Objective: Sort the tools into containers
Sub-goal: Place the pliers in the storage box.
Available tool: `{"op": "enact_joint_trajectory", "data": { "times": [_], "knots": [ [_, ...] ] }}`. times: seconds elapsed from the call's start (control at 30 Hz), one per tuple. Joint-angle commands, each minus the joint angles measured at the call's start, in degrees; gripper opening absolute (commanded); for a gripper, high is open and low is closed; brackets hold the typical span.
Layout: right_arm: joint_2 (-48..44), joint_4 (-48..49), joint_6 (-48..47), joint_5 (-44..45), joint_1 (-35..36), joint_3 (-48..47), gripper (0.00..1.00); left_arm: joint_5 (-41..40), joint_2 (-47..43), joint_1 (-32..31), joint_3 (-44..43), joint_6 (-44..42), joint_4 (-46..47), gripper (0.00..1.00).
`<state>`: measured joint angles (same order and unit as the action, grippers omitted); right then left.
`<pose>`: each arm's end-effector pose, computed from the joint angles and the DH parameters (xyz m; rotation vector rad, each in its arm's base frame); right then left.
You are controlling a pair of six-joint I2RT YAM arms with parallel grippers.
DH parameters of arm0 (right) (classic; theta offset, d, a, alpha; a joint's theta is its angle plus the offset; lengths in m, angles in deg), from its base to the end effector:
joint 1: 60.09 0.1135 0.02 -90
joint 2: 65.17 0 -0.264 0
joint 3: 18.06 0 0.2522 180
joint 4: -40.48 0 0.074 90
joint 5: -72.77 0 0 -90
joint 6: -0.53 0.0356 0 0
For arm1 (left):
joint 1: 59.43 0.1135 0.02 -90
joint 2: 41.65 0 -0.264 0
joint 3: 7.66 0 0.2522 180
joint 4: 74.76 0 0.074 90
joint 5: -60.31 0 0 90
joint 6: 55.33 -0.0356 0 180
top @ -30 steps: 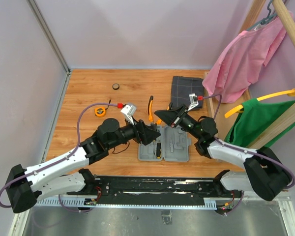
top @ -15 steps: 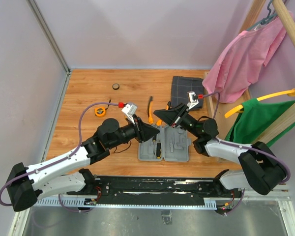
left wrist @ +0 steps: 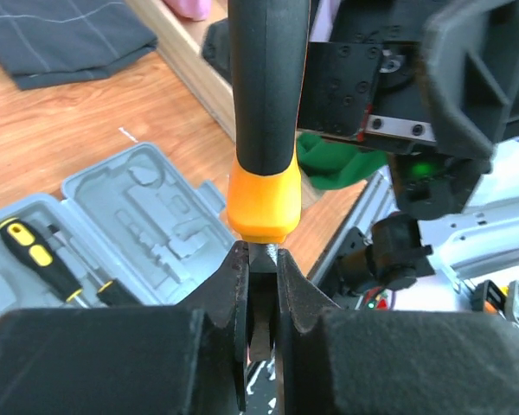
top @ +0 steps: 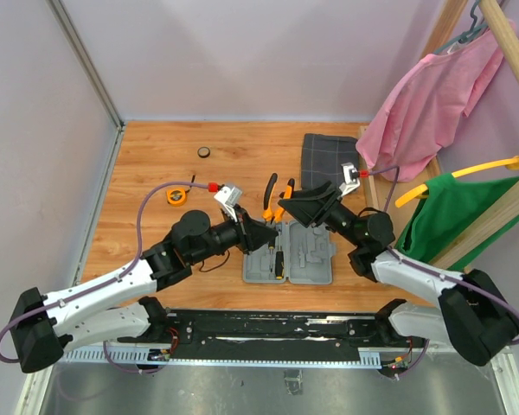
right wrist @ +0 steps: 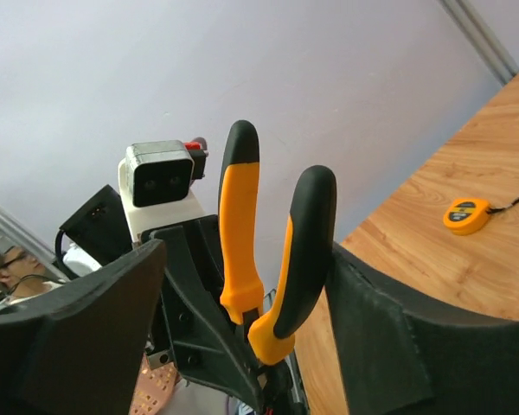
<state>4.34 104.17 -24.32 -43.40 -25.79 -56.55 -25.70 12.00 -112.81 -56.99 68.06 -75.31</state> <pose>0.1836 0.1442 0.2880 -0.1648 1.2334 1.7702 0.1317 -0.1814 0.2978 0.3693 1.7635 -1.1816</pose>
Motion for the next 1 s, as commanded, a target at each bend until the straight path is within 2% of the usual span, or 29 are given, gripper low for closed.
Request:
{"op": "enact_joint_trajectory", "data": {
  "times": [0.0, 0.2, 0.27, 0.43, 0.57, 0.97],
  "knots": [
    [-6.91, -9.52, -7.87, 3.28, -1.26, 1.26, 0.78, -5.5, -2.29, 0.04, -1.04, -2.87, -1.86, 0.0],
    [-16.22, -34.77, -14.08, 11.55, -0.15, -3.15, 0.97, -10.87, -1.58, -0.05, -2.91, -6.15, -7.12, 0.0],
    [-18.21, -43.78, -15.62, 15.46, 1.36, -5.97, 0.99, -12.92, -1.17, -0.41, -3.43, -7.38, -8.2, 0.0],
    [-19.09, -59.0, -15.12, 26.37, 5.67, -12.29, 0.99, -14.99, -0.06, -1.08, -4.24, -8.9, -8.67, 0.0],
    [-17.49, -62.66, -15.36, 29.62, 8.54, -15.49, 0.99, -14.24, 0.46, -1.57, -4.31, -8.74, -7.71, 0.0],
    [-10.52, -58.18, -13.23, 26.61, 11.71, -18.63, 0.99, -13.23, 0.73, -2.77, -3.39, -7.54, -5.93, 0.0]
  ]
}}
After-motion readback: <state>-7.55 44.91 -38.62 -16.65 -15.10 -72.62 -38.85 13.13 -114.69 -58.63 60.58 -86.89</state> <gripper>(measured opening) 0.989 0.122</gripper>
